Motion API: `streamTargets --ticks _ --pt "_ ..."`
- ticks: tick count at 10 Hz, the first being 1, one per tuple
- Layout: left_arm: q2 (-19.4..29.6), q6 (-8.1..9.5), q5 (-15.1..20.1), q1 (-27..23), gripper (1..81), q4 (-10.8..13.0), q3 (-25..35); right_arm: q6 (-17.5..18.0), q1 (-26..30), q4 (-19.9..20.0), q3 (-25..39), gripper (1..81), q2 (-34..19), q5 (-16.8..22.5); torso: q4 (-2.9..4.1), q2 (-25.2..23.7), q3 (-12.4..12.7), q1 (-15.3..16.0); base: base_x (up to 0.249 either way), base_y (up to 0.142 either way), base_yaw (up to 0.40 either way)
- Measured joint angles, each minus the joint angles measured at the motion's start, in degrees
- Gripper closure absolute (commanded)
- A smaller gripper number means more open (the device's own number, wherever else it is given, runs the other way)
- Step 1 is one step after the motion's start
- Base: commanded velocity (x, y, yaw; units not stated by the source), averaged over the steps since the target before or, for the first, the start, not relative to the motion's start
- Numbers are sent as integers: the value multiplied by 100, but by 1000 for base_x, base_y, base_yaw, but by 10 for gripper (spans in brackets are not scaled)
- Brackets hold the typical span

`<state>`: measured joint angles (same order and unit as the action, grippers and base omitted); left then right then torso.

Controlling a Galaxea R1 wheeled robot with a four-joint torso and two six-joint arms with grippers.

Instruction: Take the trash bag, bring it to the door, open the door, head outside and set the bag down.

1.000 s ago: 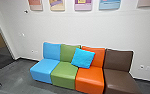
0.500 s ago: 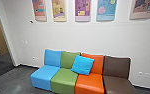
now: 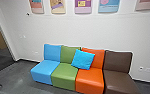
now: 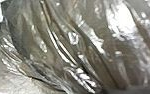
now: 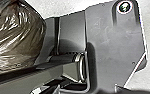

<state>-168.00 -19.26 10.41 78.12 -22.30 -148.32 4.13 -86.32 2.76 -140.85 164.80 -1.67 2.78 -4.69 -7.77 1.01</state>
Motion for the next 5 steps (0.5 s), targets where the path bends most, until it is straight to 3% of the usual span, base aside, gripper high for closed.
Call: streamTargets --ticks 3,5 --pt "-94 0 -68 -56 811 0 -143 0 90 0 -5 10 30 -37 0 64 0 -13 0 0 0" --pt "-218 0 6 -22 811 0 -391 0 18 -1 -5 10 30 -1 0 68 127 -13 0 0 0"
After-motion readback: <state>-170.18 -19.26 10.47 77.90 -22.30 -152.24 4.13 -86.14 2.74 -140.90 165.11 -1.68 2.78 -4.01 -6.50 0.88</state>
